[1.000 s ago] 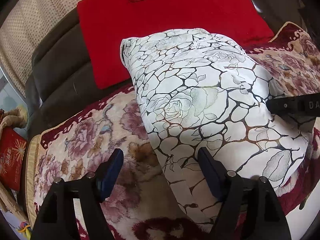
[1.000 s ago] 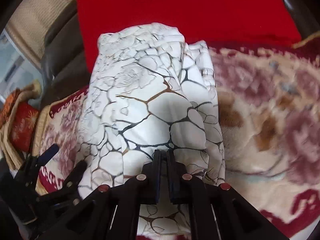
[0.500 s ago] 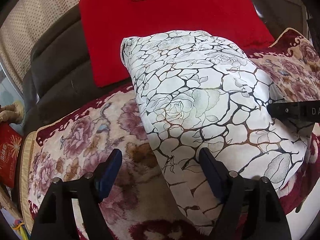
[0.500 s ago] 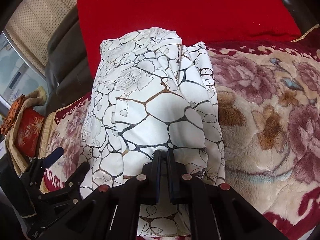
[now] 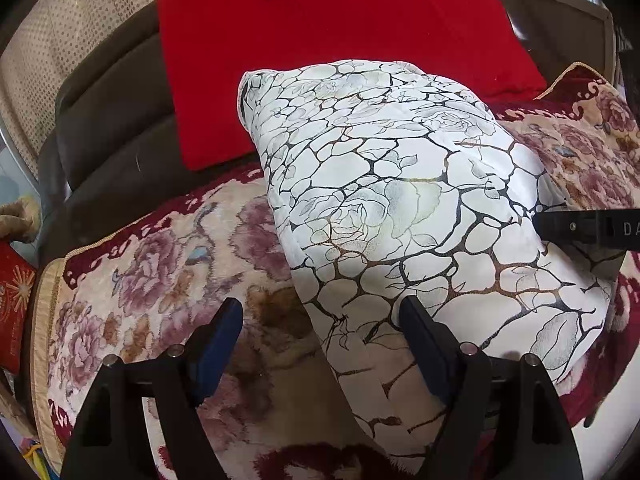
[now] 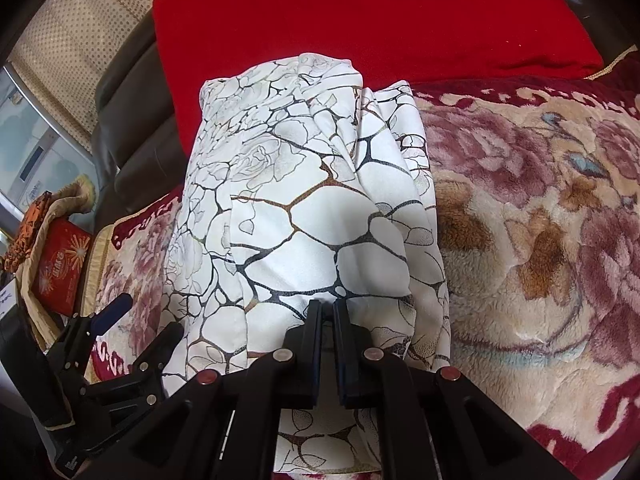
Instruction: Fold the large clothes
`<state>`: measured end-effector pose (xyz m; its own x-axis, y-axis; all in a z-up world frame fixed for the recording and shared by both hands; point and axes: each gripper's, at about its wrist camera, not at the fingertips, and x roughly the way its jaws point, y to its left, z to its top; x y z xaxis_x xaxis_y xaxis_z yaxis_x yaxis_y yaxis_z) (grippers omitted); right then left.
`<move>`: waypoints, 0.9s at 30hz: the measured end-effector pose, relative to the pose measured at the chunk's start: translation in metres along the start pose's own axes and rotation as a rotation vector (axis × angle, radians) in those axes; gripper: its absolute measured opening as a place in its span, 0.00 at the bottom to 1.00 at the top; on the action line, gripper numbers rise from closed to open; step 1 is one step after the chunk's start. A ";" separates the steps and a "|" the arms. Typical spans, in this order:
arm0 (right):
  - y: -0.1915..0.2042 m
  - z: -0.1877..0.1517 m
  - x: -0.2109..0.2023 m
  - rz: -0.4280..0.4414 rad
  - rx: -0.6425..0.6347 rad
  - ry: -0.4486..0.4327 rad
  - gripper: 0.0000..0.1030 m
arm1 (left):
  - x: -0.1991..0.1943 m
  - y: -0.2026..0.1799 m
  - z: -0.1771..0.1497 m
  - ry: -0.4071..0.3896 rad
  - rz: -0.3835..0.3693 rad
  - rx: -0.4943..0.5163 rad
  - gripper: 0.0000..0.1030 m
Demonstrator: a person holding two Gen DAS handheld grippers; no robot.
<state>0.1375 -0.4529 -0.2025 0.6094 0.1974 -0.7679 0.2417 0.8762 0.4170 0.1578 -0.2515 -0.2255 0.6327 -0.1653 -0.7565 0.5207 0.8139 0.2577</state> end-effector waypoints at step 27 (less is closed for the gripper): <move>0.014 0.061 -0.023 0.090 -0.069 -0.106 0.36 | 0.011 0.048 0.051 0.003 -0.008 -0.109 0.79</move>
<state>0.1728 -0.4719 -0.1488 0.7034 0.2327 -0.6717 0.1318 0.8858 0.4449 0.2188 -0.2424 -0.1910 0.6270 -0.1701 -0.7602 0.4599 0.8685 0.1849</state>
